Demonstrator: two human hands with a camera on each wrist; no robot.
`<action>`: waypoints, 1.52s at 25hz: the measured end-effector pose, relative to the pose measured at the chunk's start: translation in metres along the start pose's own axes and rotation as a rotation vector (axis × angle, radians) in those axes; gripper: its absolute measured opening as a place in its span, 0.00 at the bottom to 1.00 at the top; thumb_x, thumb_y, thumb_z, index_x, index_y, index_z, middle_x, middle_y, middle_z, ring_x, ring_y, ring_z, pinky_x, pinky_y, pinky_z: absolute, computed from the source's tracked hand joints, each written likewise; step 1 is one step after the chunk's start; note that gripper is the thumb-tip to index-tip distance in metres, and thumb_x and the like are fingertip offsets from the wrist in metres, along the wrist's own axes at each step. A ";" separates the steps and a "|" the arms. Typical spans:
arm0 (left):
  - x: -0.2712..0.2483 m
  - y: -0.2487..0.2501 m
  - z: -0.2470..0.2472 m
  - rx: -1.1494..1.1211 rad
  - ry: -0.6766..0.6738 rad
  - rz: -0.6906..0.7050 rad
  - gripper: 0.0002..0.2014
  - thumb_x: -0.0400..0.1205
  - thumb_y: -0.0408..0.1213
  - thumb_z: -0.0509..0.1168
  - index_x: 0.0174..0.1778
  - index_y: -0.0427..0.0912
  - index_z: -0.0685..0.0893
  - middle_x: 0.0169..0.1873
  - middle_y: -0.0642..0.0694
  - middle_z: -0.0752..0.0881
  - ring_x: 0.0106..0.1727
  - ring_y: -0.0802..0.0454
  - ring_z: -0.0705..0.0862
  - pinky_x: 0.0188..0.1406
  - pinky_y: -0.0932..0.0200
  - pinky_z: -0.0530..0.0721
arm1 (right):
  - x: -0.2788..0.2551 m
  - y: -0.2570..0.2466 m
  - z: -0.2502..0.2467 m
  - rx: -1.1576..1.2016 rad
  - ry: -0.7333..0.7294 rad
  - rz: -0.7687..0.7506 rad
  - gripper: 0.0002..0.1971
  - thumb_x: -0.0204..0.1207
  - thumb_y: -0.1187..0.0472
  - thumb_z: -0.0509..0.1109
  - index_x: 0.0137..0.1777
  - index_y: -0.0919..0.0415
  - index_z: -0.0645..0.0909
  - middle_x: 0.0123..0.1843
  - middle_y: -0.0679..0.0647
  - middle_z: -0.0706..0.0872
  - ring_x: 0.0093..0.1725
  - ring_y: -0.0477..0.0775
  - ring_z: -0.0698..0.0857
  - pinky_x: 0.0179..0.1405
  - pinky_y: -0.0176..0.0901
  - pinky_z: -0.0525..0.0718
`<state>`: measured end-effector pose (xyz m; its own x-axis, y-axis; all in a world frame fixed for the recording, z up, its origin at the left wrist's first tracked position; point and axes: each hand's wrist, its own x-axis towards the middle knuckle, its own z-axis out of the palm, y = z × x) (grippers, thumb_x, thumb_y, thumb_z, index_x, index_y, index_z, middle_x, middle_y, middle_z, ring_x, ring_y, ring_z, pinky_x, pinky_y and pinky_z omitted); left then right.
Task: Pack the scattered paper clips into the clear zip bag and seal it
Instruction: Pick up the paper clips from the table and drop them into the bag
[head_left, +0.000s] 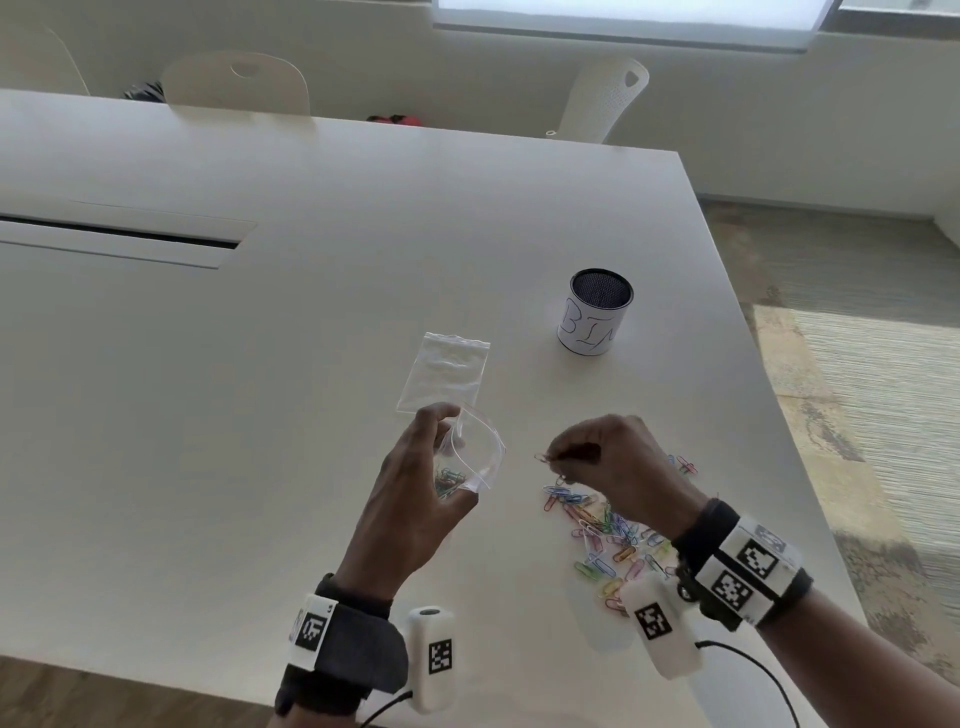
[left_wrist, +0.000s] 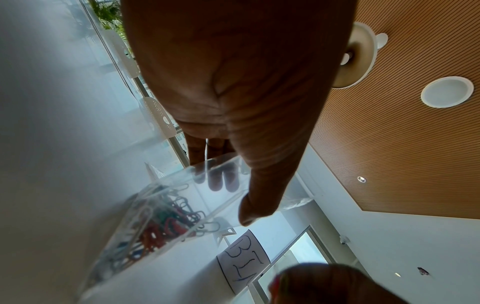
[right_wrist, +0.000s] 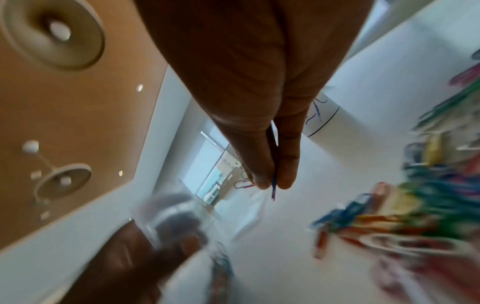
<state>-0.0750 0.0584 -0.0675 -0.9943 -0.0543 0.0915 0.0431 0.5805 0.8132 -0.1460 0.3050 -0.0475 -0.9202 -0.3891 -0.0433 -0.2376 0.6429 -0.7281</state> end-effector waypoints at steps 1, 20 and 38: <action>0.000 0.000 0.001 -0.001 0.000 -0.001 0.35 0.75 0.33 0.78 0.74 0.60 0.71 0.59 0.57 0.84 0.60 0.56 0.84 0.57 0.61 0.79 | 0.001 -0.010 -0.005 0.104 0.047 0.002 0.05 0.75 0.69 0.83 0.49 0.62 0.95 0.40 0.53 0.96 0.35 0.44 0.93 0.43 0.28 0.89; 0.001 0.003 0.001 0.025 0.020 0.028 0.36 0.74 0.29 0.79 0.74 0.56 0.73 0.57 0.54 0.85 0.58 0.68 0.82 0.47 0.85 0.76 | 0.018 -0.082 0.002 0.090 0.150 -0.187 0.04 0.77 0.69 0.80 0.48 0.61 0.95 0.37 0.43 0.93 0.36 0.36 0.91 0.44 0.30 0.90; 0.002 0.006 0.012 0.008 -0.080 0.057 0.36 0.75 0.30 0.78 0.74 0.59 0.72 0.58 0.55 0.84 0.62 0.56 0.85 0.49 0.77 0.80 | -0.025 0.086 -0.075 -0.508 0.008 0.340 0.21 0.86 0.67 0.66 0.78 0.60 0.80 0.75 0.59 0.82 0.72 0.60 0.84 0.75 0.54 0.83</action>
<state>-0.0779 0.0712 -0.0691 -0.9949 0.0444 0.0910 0.0997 0.5873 0.8032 -0.1666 0.4192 -0.0578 -0.9724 -0.1032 -0.2095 -0.0472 0.9654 -0.2566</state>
